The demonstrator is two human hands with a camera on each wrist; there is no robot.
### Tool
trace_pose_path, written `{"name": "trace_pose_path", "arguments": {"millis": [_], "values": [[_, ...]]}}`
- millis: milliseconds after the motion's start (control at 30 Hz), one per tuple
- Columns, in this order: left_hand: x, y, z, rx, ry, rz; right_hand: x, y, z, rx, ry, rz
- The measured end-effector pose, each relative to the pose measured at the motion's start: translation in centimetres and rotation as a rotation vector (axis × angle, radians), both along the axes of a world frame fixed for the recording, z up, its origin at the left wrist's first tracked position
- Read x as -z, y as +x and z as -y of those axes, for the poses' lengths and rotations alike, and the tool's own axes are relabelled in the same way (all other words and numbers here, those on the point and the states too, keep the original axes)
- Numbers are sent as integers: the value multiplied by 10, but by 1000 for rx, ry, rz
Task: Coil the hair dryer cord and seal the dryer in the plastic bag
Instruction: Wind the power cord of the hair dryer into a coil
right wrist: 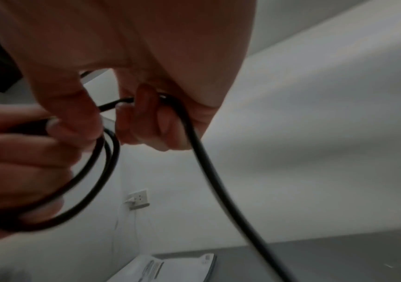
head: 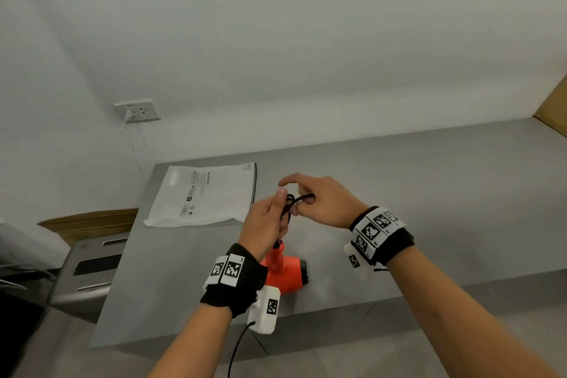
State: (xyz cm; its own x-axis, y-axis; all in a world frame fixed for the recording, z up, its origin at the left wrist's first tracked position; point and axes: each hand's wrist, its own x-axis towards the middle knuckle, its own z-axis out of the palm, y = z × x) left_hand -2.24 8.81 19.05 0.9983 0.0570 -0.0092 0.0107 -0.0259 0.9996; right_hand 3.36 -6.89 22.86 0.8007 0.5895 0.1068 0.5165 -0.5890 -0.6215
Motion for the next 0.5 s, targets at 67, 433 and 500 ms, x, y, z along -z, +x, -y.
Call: {"name": "trace_pose_path", "arguments": {"millis": [67, 433, 500], "values": [[1, 0, 0, -10, -76, -28, 7, -3, -2, -59, 28, -98], [7, -8, -6, 33, -106, -57, 26, -3, -18, 96, 42, -62], [12, -9, -9, 29, -142, -76, 29, -5, -22, 139, 29, -47]]}}
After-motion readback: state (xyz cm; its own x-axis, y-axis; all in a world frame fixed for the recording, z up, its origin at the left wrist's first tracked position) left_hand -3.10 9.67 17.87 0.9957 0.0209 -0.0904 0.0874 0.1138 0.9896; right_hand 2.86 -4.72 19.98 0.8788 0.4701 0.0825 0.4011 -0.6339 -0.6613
